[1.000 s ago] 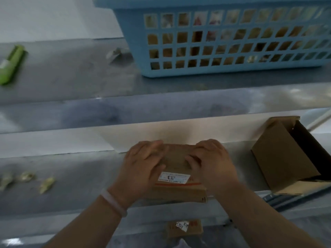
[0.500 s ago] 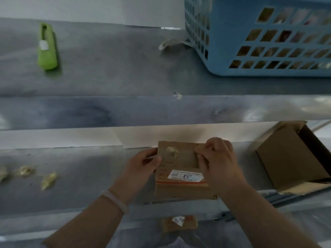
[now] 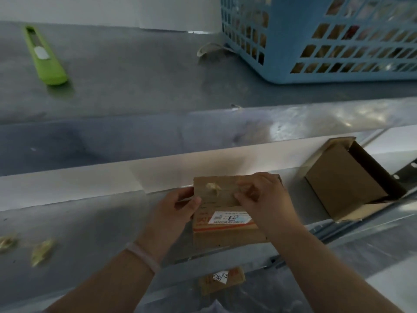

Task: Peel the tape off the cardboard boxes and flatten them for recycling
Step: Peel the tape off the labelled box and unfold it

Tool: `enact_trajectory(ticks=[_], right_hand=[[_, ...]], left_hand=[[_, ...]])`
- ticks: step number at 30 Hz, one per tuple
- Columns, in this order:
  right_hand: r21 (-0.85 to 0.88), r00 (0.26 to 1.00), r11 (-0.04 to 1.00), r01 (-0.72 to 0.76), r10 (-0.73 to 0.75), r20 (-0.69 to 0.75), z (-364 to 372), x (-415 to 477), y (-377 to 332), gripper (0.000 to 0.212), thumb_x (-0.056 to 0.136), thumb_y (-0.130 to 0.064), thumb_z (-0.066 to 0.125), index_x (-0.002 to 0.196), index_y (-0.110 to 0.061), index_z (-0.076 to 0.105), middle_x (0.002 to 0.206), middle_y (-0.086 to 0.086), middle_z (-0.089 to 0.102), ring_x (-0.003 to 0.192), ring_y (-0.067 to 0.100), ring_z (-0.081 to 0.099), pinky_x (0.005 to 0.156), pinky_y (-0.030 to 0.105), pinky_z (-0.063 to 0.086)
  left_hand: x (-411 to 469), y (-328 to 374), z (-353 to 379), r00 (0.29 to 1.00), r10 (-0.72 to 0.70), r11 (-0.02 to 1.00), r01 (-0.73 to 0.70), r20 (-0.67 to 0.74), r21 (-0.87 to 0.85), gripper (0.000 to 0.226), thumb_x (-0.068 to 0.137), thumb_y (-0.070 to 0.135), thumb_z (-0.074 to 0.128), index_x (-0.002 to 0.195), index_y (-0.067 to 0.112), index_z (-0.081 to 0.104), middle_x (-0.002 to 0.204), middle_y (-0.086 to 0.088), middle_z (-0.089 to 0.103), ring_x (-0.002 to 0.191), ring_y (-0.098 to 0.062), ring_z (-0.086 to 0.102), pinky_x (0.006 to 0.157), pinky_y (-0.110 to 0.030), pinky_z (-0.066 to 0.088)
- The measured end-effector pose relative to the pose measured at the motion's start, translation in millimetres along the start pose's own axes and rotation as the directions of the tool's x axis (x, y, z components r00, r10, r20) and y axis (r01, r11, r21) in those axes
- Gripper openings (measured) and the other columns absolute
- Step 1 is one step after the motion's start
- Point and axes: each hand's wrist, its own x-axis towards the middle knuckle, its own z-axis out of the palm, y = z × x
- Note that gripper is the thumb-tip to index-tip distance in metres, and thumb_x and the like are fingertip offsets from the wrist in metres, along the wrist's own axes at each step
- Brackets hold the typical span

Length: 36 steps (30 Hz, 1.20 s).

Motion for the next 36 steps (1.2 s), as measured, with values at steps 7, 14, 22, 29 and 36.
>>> enact_trajectory(ticks=[7, 14, 22, 29, 36], right_hand=[[0.265, 0.966, 0.931, -0.252, 0.229, 0.117, -0.7, 15.3, -4.8, 0.013, 0.081, -0.026, 0.071, 0.082, -0.037, 0.066, 0.075, -0.025, 0.068, 0.072, -0.006, 0.064, 0.064, 0.014, 0.048], [-0.199, 0.996, 0.978, 0.069, -0.057, 0.068, 1.8, 17.4, -3.9, 0.006, 0.084, -0.024, 0.069, 0.087, -0.025, 0.063, 0.082, -0.013, 0.052, 0.074, 0.009, 0.054, 0.064, 0.022, 0.042], [-0.145, 0.996, 0.986, 0.084, -0.083, 0.012, -4.1, 16.2, -1.6, 0.030, 0.099, -0.032, 0.041, 0.116, -0.022, 0.064, 0.108, 0.000, 0.065, 0.099, 0.020, 0.059, 0.086, 0.034, 0.048], [-0.410, 0.901, 0.853, 0.322, -0.144, 0.408, 9.7, 10.7, 10.8, 0.090, 0.076, -0.077, 0.048, 0.151, -0.043, 0.011, 0.161, -0.005, 0.014, 0.148, 0.020, 0.009, 0.120, 0.045, 0.006], [0.108, 0.931, 0.930, 0.352, -0.360, 0.064, 5.6, 6.2, 7.6, 0.074, 0.081, -0.061, 0.058, 0.146, -0.036, 0.034, 0.146, -0.005, 0.037, 0.131, 0.018, 0.042, 0.103, 0.046, 0.043]], left_hand=[[2.4, 4.0, 1.5, 1.000, -0.002, 1.000, 0.002, -0.017, 0.002, 0.037, 0.080, 0.035, 0.069, 0.115, 0.024, 0.063, 0.100, 0.007, 0.072, 0.089, -0.007, 0.069, 0.074, -0.026, 0.057], [3.4, 4.7, 4.8, 1.000, 0.005, 0.999, -0.005, 0.000, -0.035, 0.032, 0.075, 0.038, 0.070, 0.104, 0.030, 0.063, 0.100, 0.007, 0.071, 0.087, -0.005, 0.069, 0.068, -0.022, 0.055], [6.1, -0.4, 2.4, 1.000, 0.026, 1.000, -0.026, 0.008, -0.003, 0.059, 0.056, 0.063, 0.070, 0.107, 0.034, 0.060, 0.106, 0.006, 0.070, 0.092, -0.009, 0.069, 0.081, -0.037, 0.057], [0.1, -0.6, 7.5, 0.990, 0.093, 0.995, -0.096, 0.110, 0.023, 0.033, 0.083, 0.063, 0.054, 0.112, 0.051, 0.063, 0.112, 0.017, 0.068, 0.105, -0.002, 0.063, 0.092, -0.042, 0.050], [-12.4, 48.6, -15.3, 0.710, 0.700, 0.613, -0.654, 0.081, 0.443, 0.054, 0.085, 0.048, 0.057, 0.133, 0.025, 0.052, 0.128, 0.006, 0.051, 0.119, -0.006, 0.048, 0.099, -0.020, 0.039]])
